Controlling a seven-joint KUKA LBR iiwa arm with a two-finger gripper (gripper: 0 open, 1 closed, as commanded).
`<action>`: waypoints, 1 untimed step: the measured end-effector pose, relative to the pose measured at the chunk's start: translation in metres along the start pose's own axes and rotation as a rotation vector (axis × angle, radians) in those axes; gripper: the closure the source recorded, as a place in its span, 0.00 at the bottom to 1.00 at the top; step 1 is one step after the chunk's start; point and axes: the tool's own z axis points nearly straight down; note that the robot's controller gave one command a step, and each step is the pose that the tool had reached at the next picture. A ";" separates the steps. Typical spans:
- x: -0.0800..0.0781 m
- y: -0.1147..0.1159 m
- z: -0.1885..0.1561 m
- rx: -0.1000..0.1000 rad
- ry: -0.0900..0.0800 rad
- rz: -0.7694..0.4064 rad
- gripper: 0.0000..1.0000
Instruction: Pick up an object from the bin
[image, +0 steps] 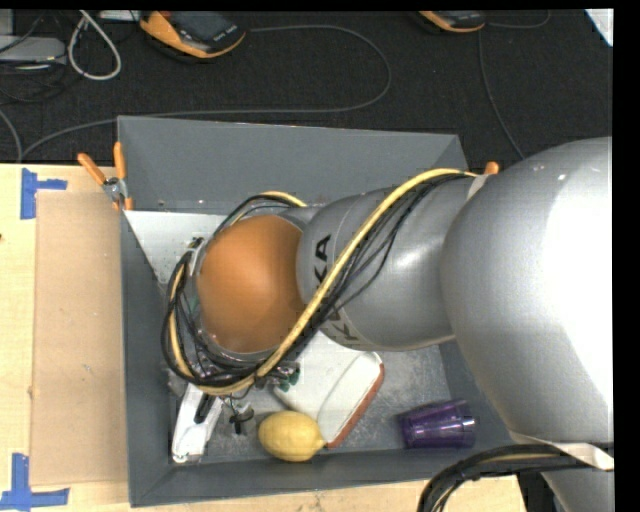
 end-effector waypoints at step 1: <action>0.004 -0.013 0.028 0.008 -0.013 -0.255 0.00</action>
Offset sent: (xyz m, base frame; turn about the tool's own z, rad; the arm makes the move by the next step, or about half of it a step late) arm -0.0001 -0.0180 -0.0264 -0.1812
